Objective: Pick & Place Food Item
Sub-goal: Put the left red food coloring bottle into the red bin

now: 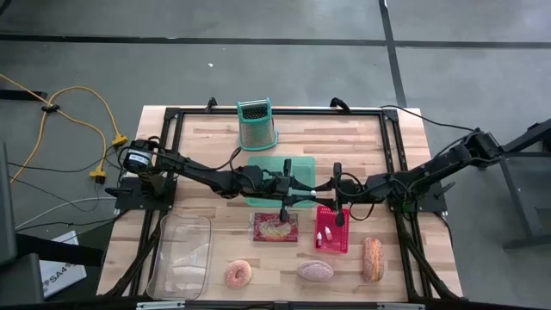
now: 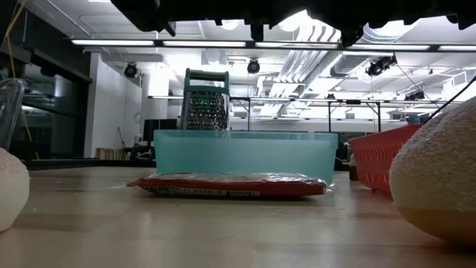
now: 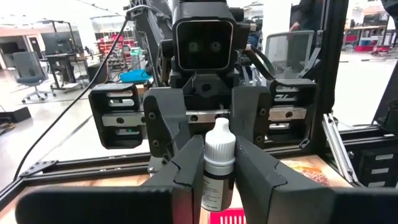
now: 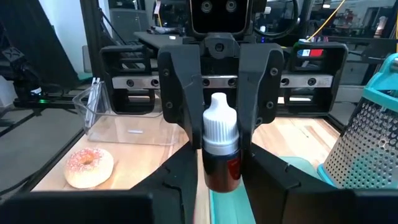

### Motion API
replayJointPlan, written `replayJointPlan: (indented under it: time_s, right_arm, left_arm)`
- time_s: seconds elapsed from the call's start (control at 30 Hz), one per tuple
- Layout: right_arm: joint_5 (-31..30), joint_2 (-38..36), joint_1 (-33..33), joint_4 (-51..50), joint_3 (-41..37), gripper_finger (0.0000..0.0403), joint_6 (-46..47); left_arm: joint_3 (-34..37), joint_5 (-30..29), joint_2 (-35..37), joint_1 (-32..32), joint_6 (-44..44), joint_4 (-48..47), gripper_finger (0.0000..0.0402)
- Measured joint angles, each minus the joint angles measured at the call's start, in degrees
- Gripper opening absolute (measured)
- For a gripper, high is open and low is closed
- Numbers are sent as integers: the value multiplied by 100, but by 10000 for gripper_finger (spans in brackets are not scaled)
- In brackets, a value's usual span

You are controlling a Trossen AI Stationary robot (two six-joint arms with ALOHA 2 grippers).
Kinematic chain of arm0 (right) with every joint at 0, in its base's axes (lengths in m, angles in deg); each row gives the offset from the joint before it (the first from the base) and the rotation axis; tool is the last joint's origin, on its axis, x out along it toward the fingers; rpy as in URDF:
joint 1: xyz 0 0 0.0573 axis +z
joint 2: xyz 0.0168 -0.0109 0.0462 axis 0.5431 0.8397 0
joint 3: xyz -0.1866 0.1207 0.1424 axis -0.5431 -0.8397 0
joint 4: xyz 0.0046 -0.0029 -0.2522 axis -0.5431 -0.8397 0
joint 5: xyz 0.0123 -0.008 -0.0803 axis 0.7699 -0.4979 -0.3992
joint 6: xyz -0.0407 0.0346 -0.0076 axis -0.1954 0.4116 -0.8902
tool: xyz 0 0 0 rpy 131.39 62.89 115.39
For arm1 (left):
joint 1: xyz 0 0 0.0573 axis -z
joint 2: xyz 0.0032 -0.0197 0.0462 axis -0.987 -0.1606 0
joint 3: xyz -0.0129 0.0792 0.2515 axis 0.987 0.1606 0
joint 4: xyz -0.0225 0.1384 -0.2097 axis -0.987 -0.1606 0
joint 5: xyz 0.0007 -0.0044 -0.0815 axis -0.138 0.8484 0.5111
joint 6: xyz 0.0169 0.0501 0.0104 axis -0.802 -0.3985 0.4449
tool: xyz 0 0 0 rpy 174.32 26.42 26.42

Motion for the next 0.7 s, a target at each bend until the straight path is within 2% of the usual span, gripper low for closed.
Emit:
replayJointPlan:
  time_s: [0.23, 0.7]
  right_arm:
    - [-1, -2, 2, -52, 0, 65, -7]
    - [3, -2, 34, -68, 0, 66, 46]
  left_arm:
    - [0, -2, 0, 2, 5, -24, 72]
    - [0, 7, 0, 2, -8, -4, 143]
